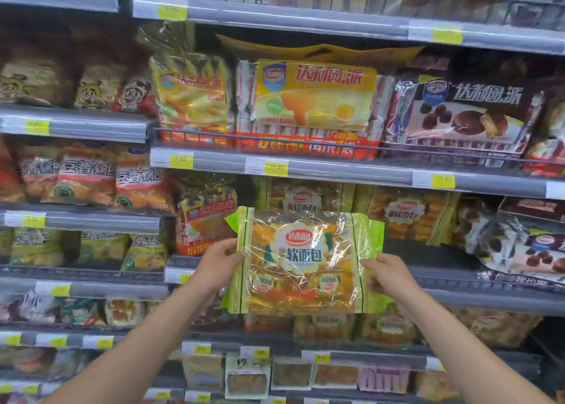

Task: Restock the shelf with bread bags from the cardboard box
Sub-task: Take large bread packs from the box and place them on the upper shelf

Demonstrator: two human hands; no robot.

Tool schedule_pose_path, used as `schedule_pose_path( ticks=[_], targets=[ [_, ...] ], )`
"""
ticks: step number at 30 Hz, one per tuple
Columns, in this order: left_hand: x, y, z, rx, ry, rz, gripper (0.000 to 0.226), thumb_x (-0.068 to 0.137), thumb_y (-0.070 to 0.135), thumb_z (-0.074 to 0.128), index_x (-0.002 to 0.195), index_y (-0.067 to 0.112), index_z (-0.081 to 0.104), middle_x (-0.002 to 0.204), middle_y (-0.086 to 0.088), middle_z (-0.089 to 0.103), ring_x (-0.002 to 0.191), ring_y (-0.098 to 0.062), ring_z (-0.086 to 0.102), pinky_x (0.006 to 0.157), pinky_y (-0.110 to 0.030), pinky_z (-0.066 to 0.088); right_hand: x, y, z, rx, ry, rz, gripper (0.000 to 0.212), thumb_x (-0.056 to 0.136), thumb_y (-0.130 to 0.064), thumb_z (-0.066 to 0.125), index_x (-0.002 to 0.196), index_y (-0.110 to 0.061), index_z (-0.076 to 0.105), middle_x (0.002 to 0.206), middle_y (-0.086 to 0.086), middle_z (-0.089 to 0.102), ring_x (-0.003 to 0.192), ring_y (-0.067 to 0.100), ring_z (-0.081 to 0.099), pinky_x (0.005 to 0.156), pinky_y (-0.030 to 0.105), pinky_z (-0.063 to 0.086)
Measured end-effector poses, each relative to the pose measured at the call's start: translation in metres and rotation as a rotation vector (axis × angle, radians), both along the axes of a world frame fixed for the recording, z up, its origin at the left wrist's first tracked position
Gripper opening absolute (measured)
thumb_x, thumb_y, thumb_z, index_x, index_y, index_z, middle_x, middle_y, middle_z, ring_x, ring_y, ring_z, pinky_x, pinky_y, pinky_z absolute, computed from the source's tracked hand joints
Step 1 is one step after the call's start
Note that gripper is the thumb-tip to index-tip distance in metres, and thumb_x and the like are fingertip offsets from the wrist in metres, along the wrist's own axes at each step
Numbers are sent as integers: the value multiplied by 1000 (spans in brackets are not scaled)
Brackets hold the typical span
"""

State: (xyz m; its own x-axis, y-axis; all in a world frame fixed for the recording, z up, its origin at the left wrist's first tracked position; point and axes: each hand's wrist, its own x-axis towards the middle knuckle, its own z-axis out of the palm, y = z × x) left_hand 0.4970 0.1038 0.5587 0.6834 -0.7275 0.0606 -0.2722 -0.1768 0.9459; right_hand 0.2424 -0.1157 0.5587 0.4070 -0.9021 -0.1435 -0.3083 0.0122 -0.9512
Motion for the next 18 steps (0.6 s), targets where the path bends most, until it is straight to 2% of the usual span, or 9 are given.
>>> schedule_pose_path(
  ticks=[3,6,8,9,11,13,15,17,18],
  targets=[
    [24,-40,3,7,3,27,22,102,14,56,117,17,71,108,1,75,85,-11,72,72,-30,56,23,-38,5,-1,4,-5,64,96,-23,65,150,-2,37,71,4,55,55,15,55,71,38,59],
    [45,-79,6,9,11,50,25,101,14,58,123,13,69,119,1,72,106,-17,67,95,-34,50,43,-77,4,15,-7,-5,68,95,-24,67,150,-1,35,74,8,60,58,17,57,69,37,59],
    [58,-104,5,20,29,102,30,99,18,61,126,5,66,121,-2,70,108,-18,64,96,-34,49,56,-101,3,17,6,-20,55,93,-22,67,136,7,49,70,8,59,59,20,57,70,40,59],
    [64,-115,3,30,42,134,28,98,20,62,119,1,67,107,-1,72,94,-16,65,83,-30,53,62,-113,2,14,15,-30,46,92,-19,67,125,12,56,67,8,58,58,21,56,71,42,58],
    [75,-135,2,52,78,200,19,95,17,64,93,-1,69,67,2,61,56,-12,49,52,-24,38,72,-132,3,25,20,-56,33,92,-14,66,115,9,58,65,7,57,57,20,55,65,36,56],
    [85,-152,2,83,124,270,12,88,12,66,87,0,67,62,-3,54,50,-15,40,47,-24,29,81,-148,4,46,5,-43,34,94,-14,66,124,-2,55,69,6,58,57,15,55,52,24,53],
    [97,-163,-3,78,144,261,21,79,12,66,98,3,70,80,-8,67,60,-20,54,53,-22,39,89,-159,3,34,-17,-11,40,95,-15,64,131,1,55,77,4,60,58,14,56,47,18,52],
    [111,-174,-12,33,114,212,35,81,12,69,115,10,71,104,-5,74,90,-22,69,77,-30,55,96,-169,-4,53,-67,-12,52,95,-11,64,144,-7,45,99,7,64,62,15,58,53,22,54],
    [131,-183,-36,36,122,212,41,79,17,73,119,10,69,107,-4,74,98,-22,70,86,-35,57,99,-173,-11,64,-84,-18,58,96,-9,63,149,-9,39,114,9,64,65,16,61,54,24,55]
  ],
)
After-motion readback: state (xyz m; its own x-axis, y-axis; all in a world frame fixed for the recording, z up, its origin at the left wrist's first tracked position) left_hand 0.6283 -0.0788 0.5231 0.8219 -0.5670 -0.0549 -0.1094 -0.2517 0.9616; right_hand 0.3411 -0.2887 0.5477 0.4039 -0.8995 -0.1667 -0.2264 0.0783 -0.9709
